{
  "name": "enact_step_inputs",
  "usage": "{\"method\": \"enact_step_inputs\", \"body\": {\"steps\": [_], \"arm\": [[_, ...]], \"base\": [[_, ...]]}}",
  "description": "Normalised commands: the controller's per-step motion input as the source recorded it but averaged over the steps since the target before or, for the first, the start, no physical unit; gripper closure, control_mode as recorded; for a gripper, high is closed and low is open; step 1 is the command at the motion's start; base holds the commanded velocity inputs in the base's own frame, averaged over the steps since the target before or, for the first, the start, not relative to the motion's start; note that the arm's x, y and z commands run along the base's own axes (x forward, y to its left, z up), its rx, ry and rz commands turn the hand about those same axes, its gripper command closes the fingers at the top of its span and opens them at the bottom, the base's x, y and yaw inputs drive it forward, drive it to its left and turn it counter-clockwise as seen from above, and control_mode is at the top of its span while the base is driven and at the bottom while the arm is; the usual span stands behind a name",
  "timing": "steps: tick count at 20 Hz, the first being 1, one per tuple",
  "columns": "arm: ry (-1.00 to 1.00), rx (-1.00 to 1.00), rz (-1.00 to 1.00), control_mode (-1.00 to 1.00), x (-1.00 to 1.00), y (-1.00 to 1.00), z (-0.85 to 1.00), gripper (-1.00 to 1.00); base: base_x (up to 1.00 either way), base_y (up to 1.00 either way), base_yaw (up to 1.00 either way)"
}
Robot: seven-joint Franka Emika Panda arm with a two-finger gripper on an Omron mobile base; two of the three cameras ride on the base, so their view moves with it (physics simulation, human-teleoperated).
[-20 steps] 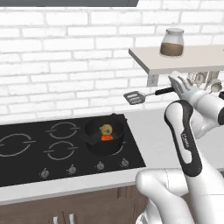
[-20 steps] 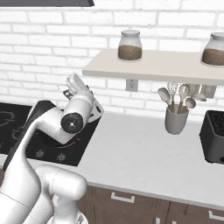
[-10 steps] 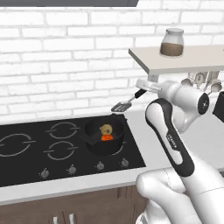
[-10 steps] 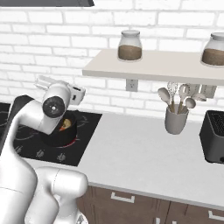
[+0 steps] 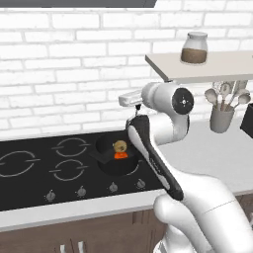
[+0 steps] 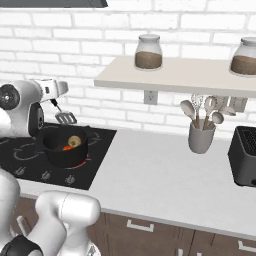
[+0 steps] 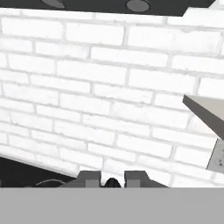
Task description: Put the squash and onion in the pot. Retrieve the spatula and lightly stir the vegetables in the pot.
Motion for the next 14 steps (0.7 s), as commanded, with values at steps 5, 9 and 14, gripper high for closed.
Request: {"method": "enact_step_inputs", "body": {"steps": [5, 9, 14], "arm": [[0.04, -0.23, -0.26, -1.0, -0.03, 0.75, 0.03, 1.0], [0.09, 0.0, -0.29, -1.0, 0.0, 0.39, 0.0, 1.0], [0.05, 0.0, -0.17, -1.0, 0.0, 0.06, -0.01, 1.0]], "base": [[0.0, 0.0, 0.0], [0.0, 0.0, 0.0], [0.0, 0.0, 0.0]]}}
